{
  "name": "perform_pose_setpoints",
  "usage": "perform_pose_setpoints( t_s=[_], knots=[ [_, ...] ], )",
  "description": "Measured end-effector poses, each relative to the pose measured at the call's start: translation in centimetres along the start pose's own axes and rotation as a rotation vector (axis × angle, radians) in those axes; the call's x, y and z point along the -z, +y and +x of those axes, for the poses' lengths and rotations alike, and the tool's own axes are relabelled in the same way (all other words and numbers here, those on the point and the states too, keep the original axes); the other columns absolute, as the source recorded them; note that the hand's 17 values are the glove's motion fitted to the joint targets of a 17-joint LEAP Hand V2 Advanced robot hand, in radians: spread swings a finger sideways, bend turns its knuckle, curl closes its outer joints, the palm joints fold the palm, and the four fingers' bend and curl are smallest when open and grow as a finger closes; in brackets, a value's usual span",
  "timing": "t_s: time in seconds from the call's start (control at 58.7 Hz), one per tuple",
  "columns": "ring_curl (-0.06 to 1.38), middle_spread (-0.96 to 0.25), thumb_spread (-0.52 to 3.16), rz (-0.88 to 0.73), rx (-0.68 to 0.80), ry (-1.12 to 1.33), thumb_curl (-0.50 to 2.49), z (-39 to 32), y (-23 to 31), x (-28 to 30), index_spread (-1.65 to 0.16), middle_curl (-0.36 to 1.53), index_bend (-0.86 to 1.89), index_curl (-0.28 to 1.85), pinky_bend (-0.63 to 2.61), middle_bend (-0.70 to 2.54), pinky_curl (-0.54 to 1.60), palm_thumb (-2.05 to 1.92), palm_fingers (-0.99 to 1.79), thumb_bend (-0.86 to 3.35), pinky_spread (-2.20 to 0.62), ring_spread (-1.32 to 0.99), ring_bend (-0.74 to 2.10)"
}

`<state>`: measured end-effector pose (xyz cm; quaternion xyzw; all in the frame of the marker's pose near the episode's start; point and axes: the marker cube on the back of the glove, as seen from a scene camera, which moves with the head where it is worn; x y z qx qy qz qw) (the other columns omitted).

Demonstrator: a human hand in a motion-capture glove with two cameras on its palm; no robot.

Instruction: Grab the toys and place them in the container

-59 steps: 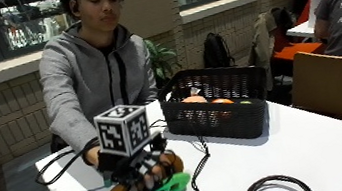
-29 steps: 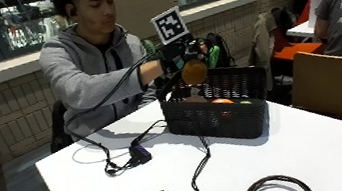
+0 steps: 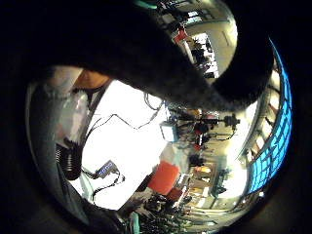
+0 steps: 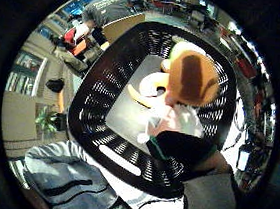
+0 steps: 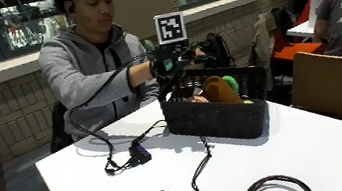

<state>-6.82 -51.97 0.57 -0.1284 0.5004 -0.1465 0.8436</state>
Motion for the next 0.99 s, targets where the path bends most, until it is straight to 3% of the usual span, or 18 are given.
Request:
perform_pose_setpoints(
  t_s=[0.29,0.597,0.784,0.989],
  knots=[
    [0.40,0.01,1.32,-0.133,-0.145,0.097,0.34,8.9,12.8,-5.1,-0.23,0.60,0.05,0.07,0.72,0.32,0.33,0.15,-0.21,0.00,0.04,-0.10,0.39],
    [0.38,0.01,1.45,-0.246,-0.356,-0.129,0.32,10.1,29.0,-10.3,-0.24,0.54,0.11,0.12,0.64,0.28,0.32,0.21,-0.11,0.01,0.05,-0.11,0.33],
    [0.37,0.01,1.51,-0.256,-0.474,-0.187,0.32,11.4,34.2,-11.3,-0.25,0.52,0.15,0.16,0.60,0.26,0.32,0.22,-0.06,0.01,0.05,-0.11,0.30],
    [0.37,0.02,1.56,-0.259,-0.515,-0.230,0.31,11.3,36.4,-12.5,-0.25,0.49,0.15,0.20,0.59,0.22,0.32,0.23,-0.04,0.02,0.05,-0.11,0.31]
  ],
)
